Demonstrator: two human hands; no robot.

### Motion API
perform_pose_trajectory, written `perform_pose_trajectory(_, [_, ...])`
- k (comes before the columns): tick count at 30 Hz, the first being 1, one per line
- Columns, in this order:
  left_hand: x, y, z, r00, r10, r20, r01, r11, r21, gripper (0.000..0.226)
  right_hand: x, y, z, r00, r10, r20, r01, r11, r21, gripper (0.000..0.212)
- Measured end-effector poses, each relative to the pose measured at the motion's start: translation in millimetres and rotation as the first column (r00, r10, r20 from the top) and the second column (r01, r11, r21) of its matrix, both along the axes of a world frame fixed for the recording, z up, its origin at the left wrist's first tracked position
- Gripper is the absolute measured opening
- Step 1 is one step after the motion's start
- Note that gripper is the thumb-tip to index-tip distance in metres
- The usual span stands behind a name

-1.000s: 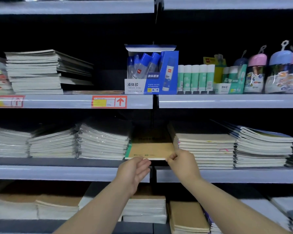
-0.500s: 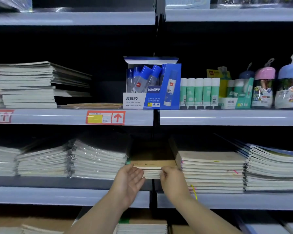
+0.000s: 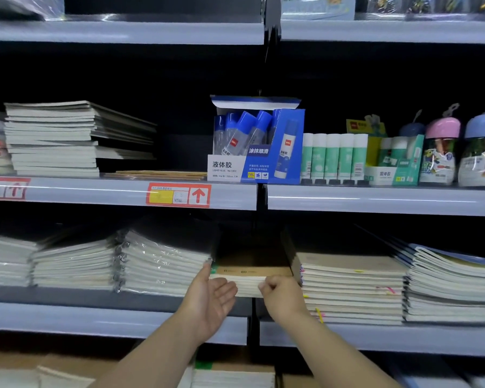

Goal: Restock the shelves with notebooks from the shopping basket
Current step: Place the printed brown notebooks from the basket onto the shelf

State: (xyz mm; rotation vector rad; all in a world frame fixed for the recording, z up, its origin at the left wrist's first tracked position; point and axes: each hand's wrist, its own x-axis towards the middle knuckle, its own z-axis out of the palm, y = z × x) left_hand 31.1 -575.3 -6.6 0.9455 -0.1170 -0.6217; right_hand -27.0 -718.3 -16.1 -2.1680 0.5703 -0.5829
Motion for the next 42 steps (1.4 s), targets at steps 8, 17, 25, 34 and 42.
perform_pose_trajectory(8, [-26,13,5,0.997,-0.075,0.016,0.076,0.995,-0.066,0.087,-22,15,9,1.000,0.006,-0.004,-0.006,0.990,0.140,0.061])
perform_pose_trajectory(17, [-47,40,-4,0.987,-0.151,0.053,0.153,0.988,-0.038,0.083,-54,44,17,0.988,-0.051,0.143,0.012,0.964,0.265,0.042])
perform_pose_trajectory(25, [-63,72,-44,0.967,-0.250,0.049,0.246,0.966,0.073,0.080,-76,79,-14,0.975,-0.145,0.168,0.055,0.893,0.446,0.041])
perform_pose_trajectory(34, [-78,79,-123,0.946,-0.313,-0.084,0.323,0.927,0.192,0.079,-99,94,-84,0.988,-0.145,0.050,0.095,0.834,0.543,0.057])
perform_pose_trajectory(42, [-97,79,-212,0.899,-0.363,-0.245,0.417,0.879,0.230,0.082,-115,95,-185,0.976,-0.162,-0.148,0.218,0.776,0.592,0.063])
